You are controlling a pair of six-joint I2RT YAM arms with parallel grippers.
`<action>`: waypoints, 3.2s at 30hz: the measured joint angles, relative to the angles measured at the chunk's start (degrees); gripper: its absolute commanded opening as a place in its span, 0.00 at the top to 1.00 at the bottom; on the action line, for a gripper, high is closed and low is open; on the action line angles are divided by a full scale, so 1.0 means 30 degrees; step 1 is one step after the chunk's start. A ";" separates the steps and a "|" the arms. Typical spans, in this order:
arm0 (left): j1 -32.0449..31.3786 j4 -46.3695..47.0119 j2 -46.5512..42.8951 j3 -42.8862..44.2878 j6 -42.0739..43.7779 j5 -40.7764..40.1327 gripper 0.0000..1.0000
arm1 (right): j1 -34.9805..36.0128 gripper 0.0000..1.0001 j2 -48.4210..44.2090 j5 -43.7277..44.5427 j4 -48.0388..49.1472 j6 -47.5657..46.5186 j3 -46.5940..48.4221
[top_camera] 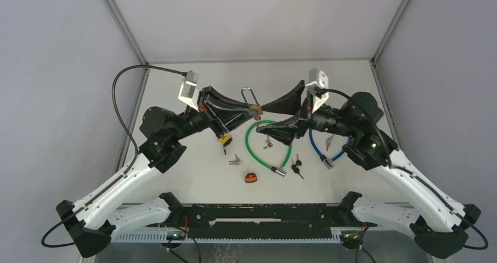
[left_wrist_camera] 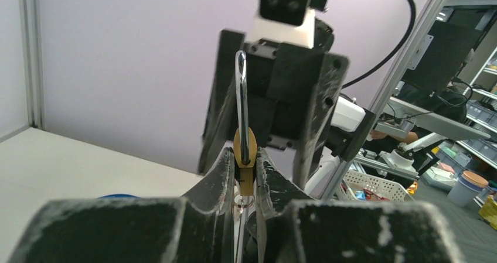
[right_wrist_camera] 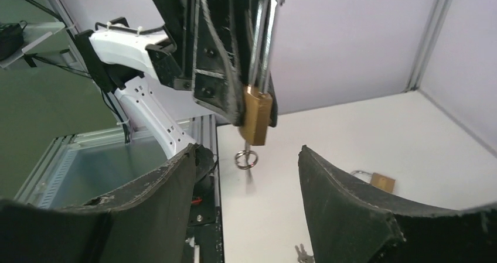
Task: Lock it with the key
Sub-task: Lock the lock.
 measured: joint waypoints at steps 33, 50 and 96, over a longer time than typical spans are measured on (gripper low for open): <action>-0.0051 0.1253 0.0117 -0.0503 0.0969 0.0488 0.62 | -0.0131 1.00 0.1814 -0.1501 0.2033 0.0437 -0.0379; 0.2076 -0.6018 -0.0197 0.1486 0.3585 0.1122 0.32 | -0.0794 1.00 0.0452 -0.0940 -0.1173 -0.0969 -0.0379; 0.3490 -2.0057 0.6076 1.1009 0.3075 0.4131 0.72 | -0.0561 1.00 0.2346 0.2142 -0.5748 -0.5377 0.0437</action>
